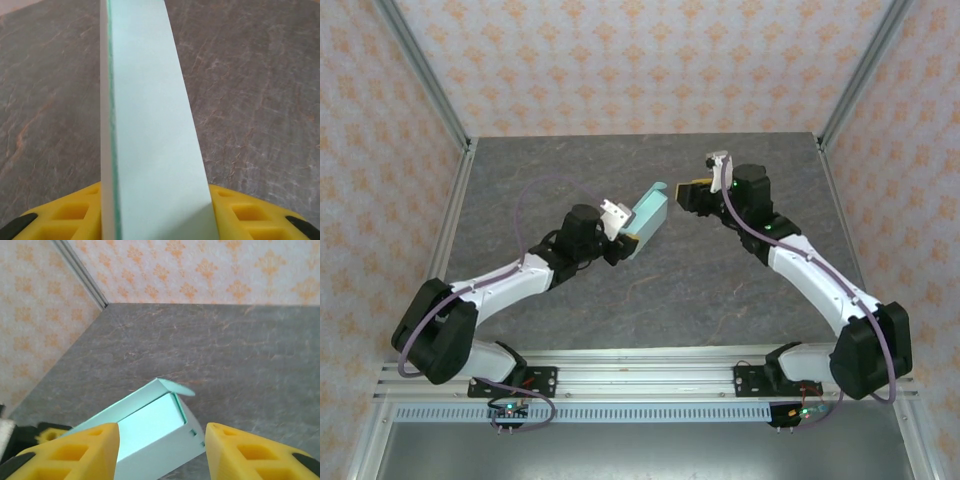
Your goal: Fold the paper box
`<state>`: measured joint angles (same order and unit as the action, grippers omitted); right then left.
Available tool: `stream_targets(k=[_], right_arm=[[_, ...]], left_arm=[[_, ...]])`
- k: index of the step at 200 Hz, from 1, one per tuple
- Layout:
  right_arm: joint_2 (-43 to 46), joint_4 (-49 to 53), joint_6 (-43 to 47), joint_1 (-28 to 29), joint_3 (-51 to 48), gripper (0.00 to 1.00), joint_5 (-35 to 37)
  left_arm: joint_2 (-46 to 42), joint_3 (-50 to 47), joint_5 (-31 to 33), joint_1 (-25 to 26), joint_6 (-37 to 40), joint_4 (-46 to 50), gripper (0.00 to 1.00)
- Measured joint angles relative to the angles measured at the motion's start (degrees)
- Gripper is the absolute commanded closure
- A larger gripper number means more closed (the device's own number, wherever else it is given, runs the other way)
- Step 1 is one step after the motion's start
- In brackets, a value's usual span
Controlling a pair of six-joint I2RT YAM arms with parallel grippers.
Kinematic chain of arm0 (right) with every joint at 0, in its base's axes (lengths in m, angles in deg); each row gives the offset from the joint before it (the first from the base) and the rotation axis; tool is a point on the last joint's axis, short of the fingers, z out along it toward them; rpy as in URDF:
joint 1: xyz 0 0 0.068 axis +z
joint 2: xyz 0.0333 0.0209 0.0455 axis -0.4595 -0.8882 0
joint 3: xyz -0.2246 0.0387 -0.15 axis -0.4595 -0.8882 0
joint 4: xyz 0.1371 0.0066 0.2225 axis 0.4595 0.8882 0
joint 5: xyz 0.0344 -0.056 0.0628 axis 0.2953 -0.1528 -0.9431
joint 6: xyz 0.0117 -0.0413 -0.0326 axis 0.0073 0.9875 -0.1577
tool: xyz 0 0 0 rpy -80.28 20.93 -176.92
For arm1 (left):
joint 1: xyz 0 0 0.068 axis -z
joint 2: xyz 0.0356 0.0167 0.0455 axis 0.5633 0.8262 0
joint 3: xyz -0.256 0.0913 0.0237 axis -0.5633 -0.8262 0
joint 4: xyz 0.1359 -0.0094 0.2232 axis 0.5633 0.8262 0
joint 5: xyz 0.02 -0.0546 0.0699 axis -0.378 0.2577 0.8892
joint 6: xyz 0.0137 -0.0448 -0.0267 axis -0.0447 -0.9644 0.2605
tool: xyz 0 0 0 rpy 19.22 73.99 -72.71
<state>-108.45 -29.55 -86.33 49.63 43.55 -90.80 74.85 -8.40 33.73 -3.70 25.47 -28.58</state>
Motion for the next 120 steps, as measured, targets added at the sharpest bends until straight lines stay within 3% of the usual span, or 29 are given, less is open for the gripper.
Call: stream_targets(k=[53,120], right_arm=[[-5.2,6.6,22.2,-2.8,2.6,0.53,-7.8],[-9.9,16.4,38.7,-2.8,4.6,0.56,-12.1]], left_arm=[[-0.3,6.8,-11.5,-6.6,13.0,12.7,0.76],[2.6,11.8,-19.1,-7.0,28.3,25.3,0.76]])
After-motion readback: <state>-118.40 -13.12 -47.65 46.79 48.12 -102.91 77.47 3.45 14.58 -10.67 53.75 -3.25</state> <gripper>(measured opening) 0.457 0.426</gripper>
